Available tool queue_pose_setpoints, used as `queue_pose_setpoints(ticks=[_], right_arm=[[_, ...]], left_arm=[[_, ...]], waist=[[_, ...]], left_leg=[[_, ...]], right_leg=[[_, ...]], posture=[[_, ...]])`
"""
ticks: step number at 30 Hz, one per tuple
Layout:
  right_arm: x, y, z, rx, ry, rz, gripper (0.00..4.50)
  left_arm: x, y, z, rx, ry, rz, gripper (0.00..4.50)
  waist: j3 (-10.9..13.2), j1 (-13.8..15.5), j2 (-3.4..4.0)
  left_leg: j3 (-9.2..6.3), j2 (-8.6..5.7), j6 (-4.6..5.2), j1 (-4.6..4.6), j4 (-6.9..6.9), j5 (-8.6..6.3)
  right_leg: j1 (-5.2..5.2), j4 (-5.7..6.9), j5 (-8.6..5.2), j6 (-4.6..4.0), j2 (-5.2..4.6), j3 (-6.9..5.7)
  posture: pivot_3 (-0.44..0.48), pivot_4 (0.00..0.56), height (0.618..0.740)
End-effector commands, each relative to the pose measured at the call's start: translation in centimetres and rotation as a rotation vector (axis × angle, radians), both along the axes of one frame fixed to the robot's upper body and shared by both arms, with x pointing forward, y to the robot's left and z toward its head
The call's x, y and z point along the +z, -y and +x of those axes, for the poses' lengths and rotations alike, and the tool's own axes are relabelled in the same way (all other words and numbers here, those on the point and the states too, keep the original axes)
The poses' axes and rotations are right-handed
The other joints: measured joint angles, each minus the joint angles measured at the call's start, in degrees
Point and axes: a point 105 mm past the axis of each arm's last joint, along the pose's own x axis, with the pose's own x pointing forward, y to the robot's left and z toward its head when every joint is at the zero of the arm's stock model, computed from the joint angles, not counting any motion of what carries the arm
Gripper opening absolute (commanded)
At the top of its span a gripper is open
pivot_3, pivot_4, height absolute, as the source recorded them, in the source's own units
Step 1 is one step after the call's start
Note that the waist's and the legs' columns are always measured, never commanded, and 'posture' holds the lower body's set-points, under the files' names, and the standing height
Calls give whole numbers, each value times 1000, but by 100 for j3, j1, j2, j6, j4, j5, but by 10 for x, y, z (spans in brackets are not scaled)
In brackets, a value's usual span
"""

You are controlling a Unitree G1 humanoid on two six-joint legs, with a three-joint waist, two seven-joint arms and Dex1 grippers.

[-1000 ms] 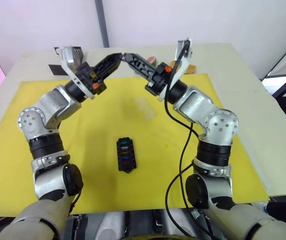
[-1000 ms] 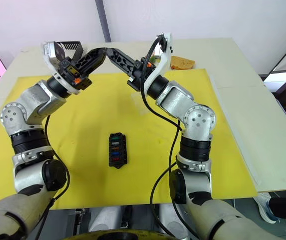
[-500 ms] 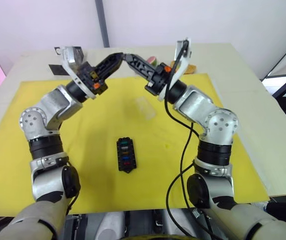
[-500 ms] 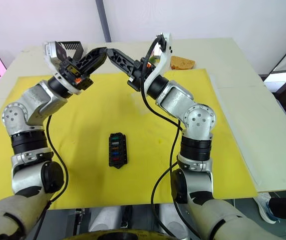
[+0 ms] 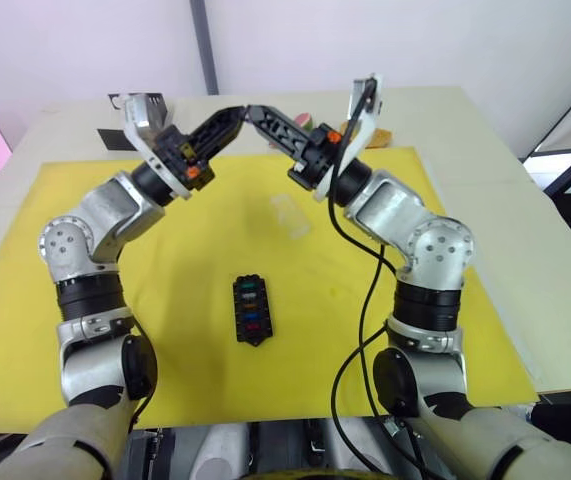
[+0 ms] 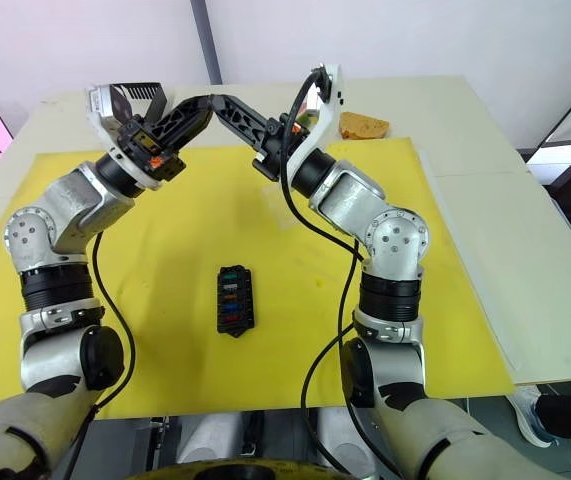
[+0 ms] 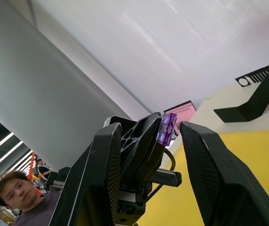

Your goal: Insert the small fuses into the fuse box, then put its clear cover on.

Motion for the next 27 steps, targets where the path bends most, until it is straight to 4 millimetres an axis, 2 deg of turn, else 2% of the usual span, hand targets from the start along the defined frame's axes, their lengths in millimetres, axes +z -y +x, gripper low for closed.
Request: queue_pose_setpoints(ticks=[1, 10, 13, 15, 16, 20, 22, 25, 27], right_arm=[[15, -3, -8, 27, 52, 24, 2078], [15, -2, -8, 27, 52, 27, 2078], [15, -2, -8, 24, 55, 22, 1287], [15, -2, -8, 23, 56, 24, 306], [16, -1, -8, 23, 57, 29, 11], [19, 0, -9, 28, 62, 45, 11], [20, 2, -11, 31, 64, 55, 11], [21, 5, -14, 36, 69, 60, 11], [21, 9, -20, 48, 91, 43, 0]], left_arm=[[14, -2, -7, -4, 56, -27, 0], [16, -2, -7, -4, 57, -29, 0], [15, 1, -8, -11, 59, -26, 0], [15, 1, -9, -14, 59, -25, 0], [14, 2, -9, -15, 58, -23, 0], [8, 0, -9, -1, 64, 10, 0], [-2, -1, -9, 14, 59, 95, 0], [-8, -13, -12, 49, 93, 183, 0], [-3, -30, -27, 26, 156, 208, 612]], waist=[[0, -4, 0], [0, 1, 0], [0, 1, 0], [0, 2, 0], [0, 1, 0], [0, -7, 0], [0, -8, 0], [1, -12, 2], [2, -25, 3]], left_leg=[[0, 0, 0, 0, 0, 0], [0, 0, 0, 0, -1, 0], [0, 0, 1, 0, -1, 0], [-1, 0, 1, -2, -1, 0], [-1, 0, 1, -1, -1, 0], [-1, 1, 1, -1, -2, 0], [-1, 1, 1, -1, -3, 0], [-1, 1, 1, 0, -6, 0], [-1, 1, 1, 0, -5, 0]], right_leg=[[0, 0, 0, 0, 0, 0], [0, -1, 0, 0, 0, 0], [0, -2, 0, 0, 0, 0], [0, -3, 0, 0, 0, 0], [1, -3, 0, 0, 0, 0], [0, -3, 0, 0, 0, 0], [0, -4, 0, 0, 0, 0], [0, -5, 0, 0, 1, 0], [0, -6, 0, -1, 1, 0]], posture=[[0, 150, 740], [0, 150, 740], [0, 150, 740], [0, 150, 740], [0, 150, 740], [0, 150, 740], [0, 150, 740], [0, 150, 740], [0, 150, 740]])
